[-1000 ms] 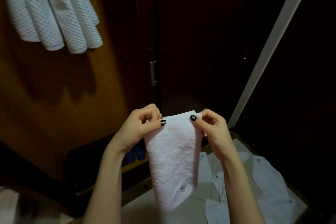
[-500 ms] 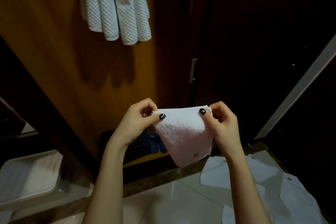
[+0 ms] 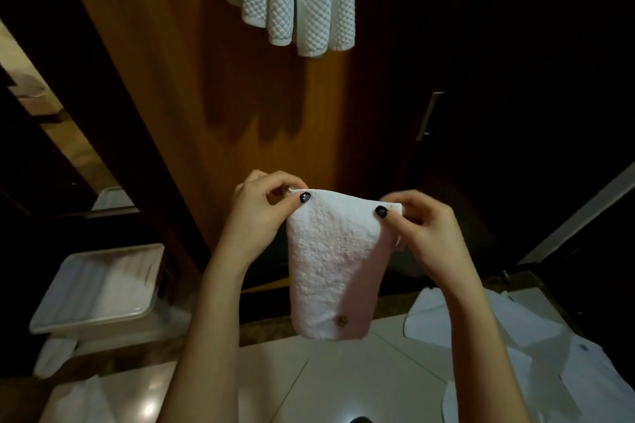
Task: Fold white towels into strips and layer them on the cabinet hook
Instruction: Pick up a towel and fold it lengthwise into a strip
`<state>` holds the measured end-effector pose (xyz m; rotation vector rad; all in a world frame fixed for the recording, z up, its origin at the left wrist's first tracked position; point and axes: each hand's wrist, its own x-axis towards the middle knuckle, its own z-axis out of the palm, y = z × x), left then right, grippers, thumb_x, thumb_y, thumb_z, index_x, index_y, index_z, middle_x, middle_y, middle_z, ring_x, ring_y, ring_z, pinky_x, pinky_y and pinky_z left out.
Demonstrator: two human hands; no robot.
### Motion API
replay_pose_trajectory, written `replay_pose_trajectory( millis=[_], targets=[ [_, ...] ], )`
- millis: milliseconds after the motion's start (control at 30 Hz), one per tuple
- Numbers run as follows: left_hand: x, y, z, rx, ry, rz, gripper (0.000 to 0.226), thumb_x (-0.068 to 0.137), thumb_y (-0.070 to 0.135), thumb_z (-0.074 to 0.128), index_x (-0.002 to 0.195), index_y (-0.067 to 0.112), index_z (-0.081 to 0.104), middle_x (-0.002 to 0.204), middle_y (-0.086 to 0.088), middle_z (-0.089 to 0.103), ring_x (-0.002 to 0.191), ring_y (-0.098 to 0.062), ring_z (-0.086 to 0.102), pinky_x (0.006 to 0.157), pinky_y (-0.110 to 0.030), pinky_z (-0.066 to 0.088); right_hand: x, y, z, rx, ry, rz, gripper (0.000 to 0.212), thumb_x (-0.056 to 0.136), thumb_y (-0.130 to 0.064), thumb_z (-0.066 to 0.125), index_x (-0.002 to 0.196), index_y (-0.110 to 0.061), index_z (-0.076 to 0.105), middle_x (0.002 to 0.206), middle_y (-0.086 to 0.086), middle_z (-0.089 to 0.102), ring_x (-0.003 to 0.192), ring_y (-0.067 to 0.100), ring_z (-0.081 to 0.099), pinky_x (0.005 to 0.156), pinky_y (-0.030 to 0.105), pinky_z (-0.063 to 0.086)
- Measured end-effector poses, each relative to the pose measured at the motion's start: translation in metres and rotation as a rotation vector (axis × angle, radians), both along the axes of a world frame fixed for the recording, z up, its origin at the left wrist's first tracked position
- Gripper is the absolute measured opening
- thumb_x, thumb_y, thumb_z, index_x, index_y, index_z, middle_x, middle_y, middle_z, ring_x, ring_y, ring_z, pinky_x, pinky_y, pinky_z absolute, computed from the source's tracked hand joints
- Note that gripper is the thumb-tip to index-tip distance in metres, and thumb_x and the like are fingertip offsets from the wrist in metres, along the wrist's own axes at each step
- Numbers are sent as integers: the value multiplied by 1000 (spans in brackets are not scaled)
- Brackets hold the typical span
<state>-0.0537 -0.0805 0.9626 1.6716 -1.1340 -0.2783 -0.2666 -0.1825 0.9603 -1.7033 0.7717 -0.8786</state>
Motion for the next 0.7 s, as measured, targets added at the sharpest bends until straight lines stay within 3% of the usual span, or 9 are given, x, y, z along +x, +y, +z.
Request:
replay_pose_trajectory(
  millis=[67, 167, 267, 333, 400, 533, 633, 700],
  targets=[
    [4, 7, -2, 57, -18, -20, 25, 85, 14, 71, 79, 38, 68, 79, 1, 62, 70, -6, 53, 64, -16, 39, 6, 6, -4, 3, 68, 14, 16, 90, -18, 69, 80, -31, 67, 77, -9, 69, 64, 1, 63, 50, 18, 49],
    [11, 15, -4, 268, -57, -4, 22, 88, 12, 66, 92, 33, 69, 68, 11, 63, 53, -3, 57, 53, -18, 42, 18, 13, -10, -65, 151, -2, 16, 90, -20, 69, 78, -29, 62, 80, -8, 67, 69, 5, 63, 56, 28, 53],
    [11, 20, -6, 362, 127, -127, 45, 88, 11, 66, 127, 33, 58, 108, 17, 63, 58, -11, 68, 50, -18, 47, 30, 19, -12, -190, 246, 26, 14, 92, -24, 65, 83, -33, 60, 83, -16, 66, 79, 0, 63, 62, 16, 46],
    [5, 19, -9, 379, 224, -244, 57, 88, 13, 68, 137, 34, 49, 120, 18, 56, 70, -11, 71, 52, -16, 49, 36, 21, -13, -201, 293, 81, 12, 93, -27, 62, 86, -36, 57, 86, -18, 65, 85, -3, 62, 63, 13, 45],
    [0, 16, -15, 391, 186, -288, 49, 89, 16, 68, 133, 33, 54, 118, 13, 60, 78, -6, 70, 57, -17, 51, 39, 22, -14, -195, 321, 139, 11, 94, -29, 61, 88, -36, 56, 85, -17, 67, 83, -3, 63, 61, 13, 46],
    [-3, 10, -21, 319, 135, -266, 8, 88, 14, 68, 89, 21, 72, 89, -1, 65, 69, -9, 66, 64, -30, 56, 40, 21, -14, -183, 292, 184, 10, 93, -25, 63, 87, -29, 57, 79, -13, 68, 68, 5, 63, 52, 17, 44],
    [-2, 8, -22, 354, 154, -296, 8, 88, 13, 67, 82, 18, 70, 79, 0, 66, 69, -12, 68, 66, -32, 57, 37, 18, -16, -122, 265, 168, 10, 92, -20, 66, 86, -23, 59, 75, 1, 69, 67, 21, 65, 55, 40, 49],
    [-1, 7, -23, 378, 77, -315, 8, 89, 17, 66, 82, 21, 69, 81, 3, 66, 76, -12, 65, 68, -31, 53, 37, 16, -18, -52, 224, 152, 10, 91, -17, 68, 84, -21, 61, 73, 4, 68, 61, 18, 62, 52, 37, 46]
  ],
)
